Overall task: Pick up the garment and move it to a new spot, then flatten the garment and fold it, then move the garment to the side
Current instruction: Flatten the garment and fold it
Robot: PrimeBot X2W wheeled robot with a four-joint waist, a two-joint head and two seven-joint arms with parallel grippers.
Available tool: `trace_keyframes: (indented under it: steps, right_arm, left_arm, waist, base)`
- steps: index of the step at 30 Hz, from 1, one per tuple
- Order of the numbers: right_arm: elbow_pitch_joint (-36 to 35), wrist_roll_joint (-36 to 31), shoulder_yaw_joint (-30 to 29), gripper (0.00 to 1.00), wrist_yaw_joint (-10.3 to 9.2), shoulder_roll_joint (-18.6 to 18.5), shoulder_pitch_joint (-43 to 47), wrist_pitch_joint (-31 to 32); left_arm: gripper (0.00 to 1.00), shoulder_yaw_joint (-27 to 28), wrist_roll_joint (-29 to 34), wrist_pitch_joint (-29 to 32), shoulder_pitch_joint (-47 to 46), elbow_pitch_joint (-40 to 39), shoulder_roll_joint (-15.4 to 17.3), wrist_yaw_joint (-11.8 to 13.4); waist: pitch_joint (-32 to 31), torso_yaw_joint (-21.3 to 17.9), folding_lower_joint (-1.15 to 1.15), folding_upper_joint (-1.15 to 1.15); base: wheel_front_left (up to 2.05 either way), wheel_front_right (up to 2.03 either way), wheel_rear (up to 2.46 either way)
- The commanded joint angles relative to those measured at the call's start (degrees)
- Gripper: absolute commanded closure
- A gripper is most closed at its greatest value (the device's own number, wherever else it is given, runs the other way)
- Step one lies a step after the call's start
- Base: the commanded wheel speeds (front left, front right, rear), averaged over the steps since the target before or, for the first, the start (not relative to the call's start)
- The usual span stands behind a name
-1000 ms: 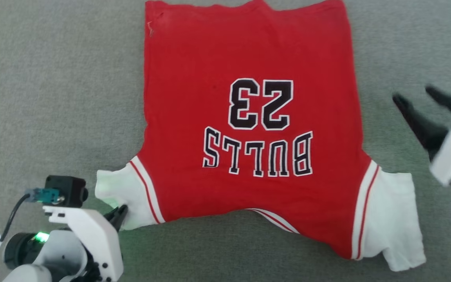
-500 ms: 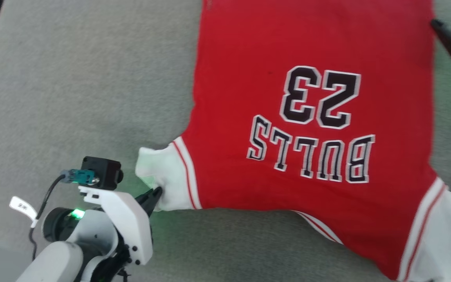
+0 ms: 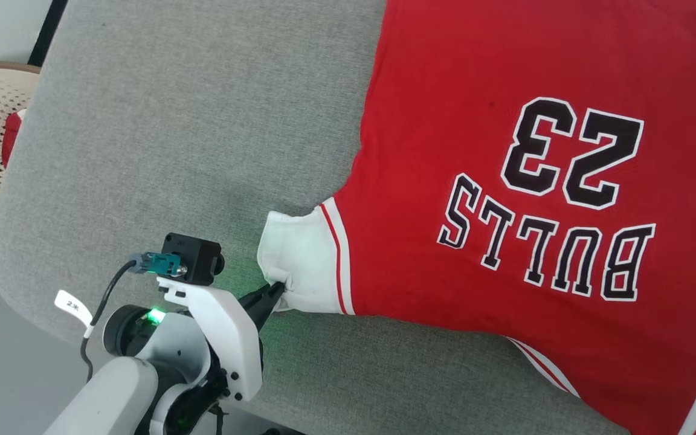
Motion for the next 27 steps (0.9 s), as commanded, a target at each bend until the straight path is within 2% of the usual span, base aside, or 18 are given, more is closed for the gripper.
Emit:
trace_keyframes:
  steps: [1, 5, 10, 19, 27]
  right_arm:
    - [5.38, -0.61, 1.4, 1.0, -0.33, 0.62, 6.97, 3.68]
    - [4.14, 0.17, 2.74, 1.0, -0.34, 0.12, 6.87, 2.0]
    - [-2.2, 4.18, 6.22, 1.0, -0.32, -1.62, 8.47, 2.87]
    - [-21.69, 13.92, 10.67, 1.0, -0.32, -5.22, 19.47, 4.74]
    - [-39.7, 19.07, 7.11, 1.0, -0.32, -6.04, 35.91, 6.48]
  left_arm:
    - [1.0, -0.3, -0.2, 0.17, -0.63, 0.88, -0.08, -0.15]
    - [1.0, 0.26, -0.19, -0.47, -1.09, 1.58, 0.15, -0.25]
    - [1.0, 1.64, 0.28, -1.34, -1.61, 1.41, 1.22, 0.32]
    - [1.0, 3.9, 0.87, -2.52, -1.17, 1.29, 4.06, 0.96]
    - [1.0, 4.77, 1.75, -3.59, -1.02, 1.23, 5.76, 1.05]
  waist:
    - [0.07, -0.13, 0.0, 0.0]
    - [0.09, -1.63, 0.0, 0.0]
    - [-0.82, -5.1, 0.0, 0.0]
    - [-3.29, -13.4, 0.0, 0.0]
    - [-4.48, -20.22, 0.0, 0.0]
  base:
    - [0.0, 0.0, 0.0]
    - [0.0, 0.0, 0.0]
    - [0.0, 0.0, 0.0]
    - [0.0, 0.0, 0.0]
    - [0.0, 0.0, 0.0]
